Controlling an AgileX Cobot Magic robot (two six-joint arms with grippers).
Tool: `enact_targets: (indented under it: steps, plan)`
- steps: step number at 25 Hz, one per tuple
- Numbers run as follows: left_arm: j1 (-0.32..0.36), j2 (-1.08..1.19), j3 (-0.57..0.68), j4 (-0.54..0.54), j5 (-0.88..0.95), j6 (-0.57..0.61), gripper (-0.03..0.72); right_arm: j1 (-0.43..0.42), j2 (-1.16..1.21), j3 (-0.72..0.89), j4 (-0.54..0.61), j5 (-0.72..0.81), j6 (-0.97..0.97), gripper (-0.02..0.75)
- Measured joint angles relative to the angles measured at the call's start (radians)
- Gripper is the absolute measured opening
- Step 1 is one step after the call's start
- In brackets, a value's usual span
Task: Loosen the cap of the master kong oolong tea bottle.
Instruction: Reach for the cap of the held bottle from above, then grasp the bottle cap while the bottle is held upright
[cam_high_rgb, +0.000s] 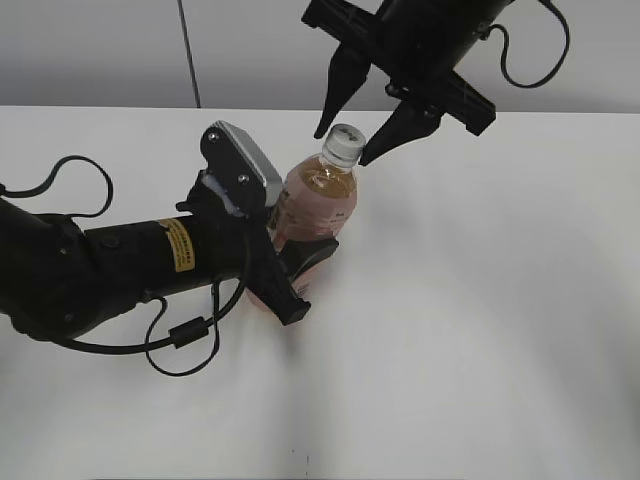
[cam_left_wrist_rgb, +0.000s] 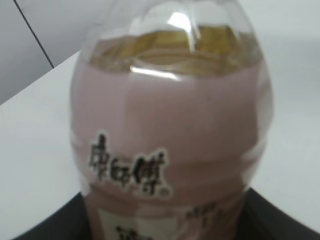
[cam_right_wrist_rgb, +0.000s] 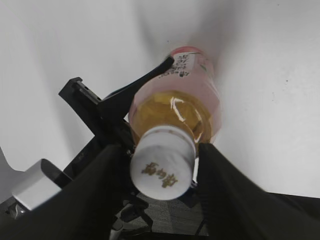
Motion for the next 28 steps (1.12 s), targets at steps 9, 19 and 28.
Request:
enact_targets:
  steps: [9,19,28]
  plan:
    - [0.000,0.000,0.000,0.000,0.003,0.003,0.379,0.000,0.009,0.000,0.000,0.011,-0.070,0.280]
    - [0.000,0.000,0.001,0.008,0.002,0.008,0.379,0.000,0.009,-0.001,-0.004,0.034,-0.488,0.280]
    - [0.000,0.000,0.001,0.013,0.004,0.013,0.379,0.000,0.009,-0.001,-0.026,0.039,-1.175,0.280]
